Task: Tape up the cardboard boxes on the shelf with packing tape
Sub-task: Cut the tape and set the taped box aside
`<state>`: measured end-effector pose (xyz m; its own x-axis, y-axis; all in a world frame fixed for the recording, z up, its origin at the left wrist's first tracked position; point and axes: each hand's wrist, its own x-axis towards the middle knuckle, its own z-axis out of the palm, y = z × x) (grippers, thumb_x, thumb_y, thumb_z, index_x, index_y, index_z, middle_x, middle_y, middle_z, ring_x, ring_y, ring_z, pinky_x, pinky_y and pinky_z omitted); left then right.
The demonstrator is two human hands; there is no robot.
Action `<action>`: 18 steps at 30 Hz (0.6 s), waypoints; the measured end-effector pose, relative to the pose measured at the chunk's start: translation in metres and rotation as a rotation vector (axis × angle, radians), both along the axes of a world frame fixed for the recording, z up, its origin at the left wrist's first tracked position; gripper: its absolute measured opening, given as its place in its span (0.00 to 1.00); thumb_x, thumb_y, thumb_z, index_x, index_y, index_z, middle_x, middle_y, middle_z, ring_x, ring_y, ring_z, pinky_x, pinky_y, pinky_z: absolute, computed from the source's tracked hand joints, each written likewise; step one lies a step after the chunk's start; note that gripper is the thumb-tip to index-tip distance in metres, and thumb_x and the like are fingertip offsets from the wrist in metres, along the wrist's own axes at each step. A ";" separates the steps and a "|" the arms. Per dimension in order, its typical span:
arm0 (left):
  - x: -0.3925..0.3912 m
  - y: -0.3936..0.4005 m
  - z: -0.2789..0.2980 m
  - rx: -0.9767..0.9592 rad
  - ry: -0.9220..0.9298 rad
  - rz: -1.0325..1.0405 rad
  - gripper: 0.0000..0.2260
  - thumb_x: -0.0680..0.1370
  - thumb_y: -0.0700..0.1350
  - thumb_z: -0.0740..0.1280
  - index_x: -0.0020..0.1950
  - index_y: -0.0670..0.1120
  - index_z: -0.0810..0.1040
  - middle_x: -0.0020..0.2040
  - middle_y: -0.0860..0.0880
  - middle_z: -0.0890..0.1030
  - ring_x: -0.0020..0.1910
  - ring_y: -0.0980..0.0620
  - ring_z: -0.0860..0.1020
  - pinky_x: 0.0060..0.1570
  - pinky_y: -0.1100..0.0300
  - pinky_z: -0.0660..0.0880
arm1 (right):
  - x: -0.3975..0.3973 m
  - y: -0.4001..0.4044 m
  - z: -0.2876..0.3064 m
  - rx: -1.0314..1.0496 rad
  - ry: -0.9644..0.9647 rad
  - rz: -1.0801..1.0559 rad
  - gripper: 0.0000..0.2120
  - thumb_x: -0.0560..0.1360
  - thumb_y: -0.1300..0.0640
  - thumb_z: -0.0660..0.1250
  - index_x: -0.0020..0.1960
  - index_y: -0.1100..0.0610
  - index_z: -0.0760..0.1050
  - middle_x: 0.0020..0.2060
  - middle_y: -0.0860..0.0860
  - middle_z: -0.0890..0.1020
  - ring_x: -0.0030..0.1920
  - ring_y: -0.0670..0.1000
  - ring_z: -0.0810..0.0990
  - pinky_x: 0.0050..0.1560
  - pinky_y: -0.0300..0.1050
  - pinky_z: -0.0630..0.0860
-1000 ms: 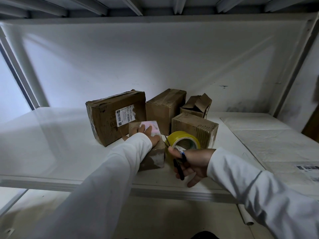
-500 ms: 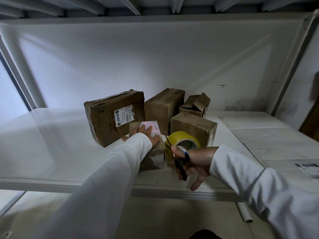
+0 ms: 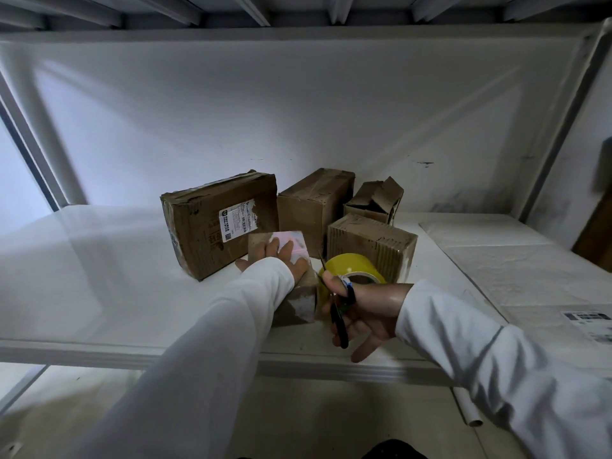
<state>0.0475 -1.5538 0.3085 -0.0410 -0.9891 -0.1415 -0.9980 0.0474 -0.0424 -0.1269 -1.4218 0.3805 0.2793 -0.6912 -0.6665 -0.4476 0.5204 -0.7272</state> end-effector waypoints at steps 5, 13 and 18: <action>-0.002 0.008 0.002 -0.039 0.017 0.010 0.31 0.77 0.63 0.44 0.78 0.53 0.50 0.79 0.46 0.45 0.77 0.41 0.43 0.72 0.37 0.48 | 0.013 0.001 -0.004 0.025 -0.011 -0.042 0.32 0.76 0.37 0.57 0.65 0.63 0.69 0.43 0.56 0.76 0.56 0.58 0.78 0.57 0.56 0.72; -0.009 0.019 0.012 -0.011 0.082 0.094 0.30 0.79 0.65 0.43 0.78 0.56 0.41 0.78 0.50 0.40 0.77 0.45 0.40 0.73 0.38 0.45 | 0.024 0.001 -0.012 0.094 -0.055 -0.131 0.24 0.76 0.42 0.63 0.59 0.62 0.71 0.40 0.56 0.76 0.42 0.54 0.78 0.54 0.54 0.74; -0.007 0.015 0.007 -0.026 0.047 0.068 0.31 0.79 0.65 0.43 0.78 0.55 0.41 0.78 0.49 0.40 0.77 0.45 0.40 0.73 0.39 0.44 | 0.029 0.002 -0.023 0.060 -0.033 -0.106 0.29 0.75 0.38 0.61 0.65 0.60 0.68 0.43 0.54 0.76 0.50 0.54 0.77 0.52 0.53 0.75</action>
<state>0.0407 -1.5385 0.3158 0.0204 -0.9931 -0.1155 -0.9998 -0.0210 0.0039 -0.0982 -1.4202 0.3571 0.2292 -0.6770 -0.6994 -0.3639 0.6068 -0.7066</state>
